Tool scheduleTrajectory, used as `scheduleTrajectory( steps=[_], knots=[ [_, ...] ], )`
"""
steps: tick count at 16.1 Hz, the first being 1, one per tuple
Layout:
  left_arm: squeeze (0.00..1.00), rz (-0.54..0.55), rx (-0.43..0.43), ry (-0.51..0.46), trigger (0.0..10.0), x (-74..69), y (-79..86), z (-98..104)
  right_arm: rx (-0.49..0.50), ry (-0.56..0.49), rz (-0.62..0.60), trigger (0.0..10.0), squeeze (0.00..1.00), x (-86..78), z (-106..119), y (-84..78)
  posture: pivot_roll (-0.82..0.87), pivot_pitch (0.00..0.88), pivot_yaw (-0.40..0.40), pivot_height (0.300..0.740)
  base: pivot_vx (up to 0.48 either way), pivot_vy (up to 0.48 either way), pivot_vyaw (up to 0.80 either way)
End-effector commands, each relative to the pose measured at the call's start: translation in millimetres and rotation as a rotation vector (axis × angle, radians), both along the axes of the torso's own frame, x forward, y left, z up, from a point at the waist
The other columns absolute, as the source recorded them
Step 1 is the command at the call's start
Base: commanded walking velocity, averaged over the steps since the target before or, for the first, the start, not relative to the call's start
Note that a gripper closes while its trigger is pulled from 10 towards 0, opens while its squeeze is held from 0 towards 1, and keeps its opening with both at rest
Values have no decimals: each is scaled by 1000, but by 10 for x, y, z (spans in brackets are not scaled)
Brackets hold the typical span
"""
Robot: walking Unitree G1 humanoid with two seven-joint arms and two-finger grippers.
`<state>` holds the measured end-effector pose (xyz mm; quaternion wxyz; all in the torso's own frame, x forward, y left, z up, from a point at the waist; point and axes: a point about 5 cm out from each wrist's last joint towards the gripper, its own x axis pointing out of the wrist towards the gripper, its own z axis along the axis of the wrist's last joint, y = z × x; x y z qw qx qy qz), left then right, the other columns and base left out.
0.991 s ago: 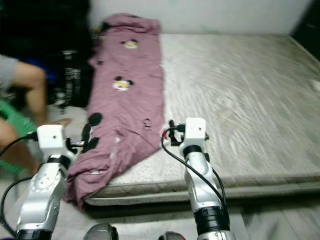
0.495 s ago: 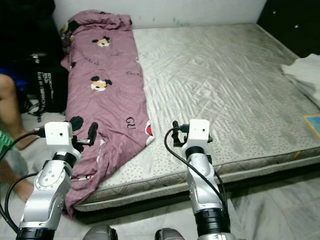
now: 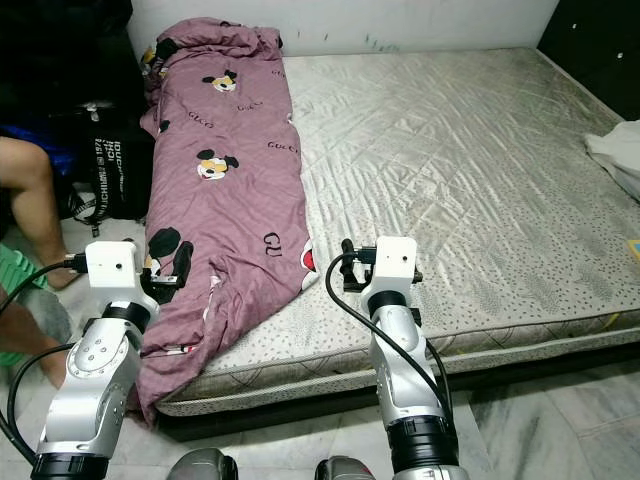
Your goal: Clean up the room
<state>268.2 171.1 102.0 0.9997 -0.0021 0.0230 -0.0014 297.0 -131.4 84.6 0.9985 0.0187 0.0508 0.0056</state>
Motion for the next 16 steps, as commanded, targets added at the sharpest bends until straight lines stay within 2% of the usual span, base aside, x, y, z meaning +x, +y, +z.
scheduleTrajectory(
  steps=[1, 11, 14, 16],
  knots=[
    [0, -4, 8, -17, 10000, 16, 6, 43, 3, -23, 12, 10000, 0, 19, 58, 25, 77, 72, -4, 723, 0, 0, 0],
    [0, 10, 19, -33, 10000, 45, -8, 71, 7, -26, 26, 10000, 0, 37, 65, 41, 78, 67, -6, 642, 0, 0, 0],
    [0, 49, 58, -55, 10000, 58, 6, 101, 8, -24, 28, 10000, 0, 43, 63, 42, 78, 67, -6, 642, 0, 0, 0],
    [0, 50, 45, -56, 10000, 62, 7, 99, 8, -23, 29, 10000, 0, 45, 63, 43, 77, 66, -6, 642, 0, 0, 0]
  ],
)
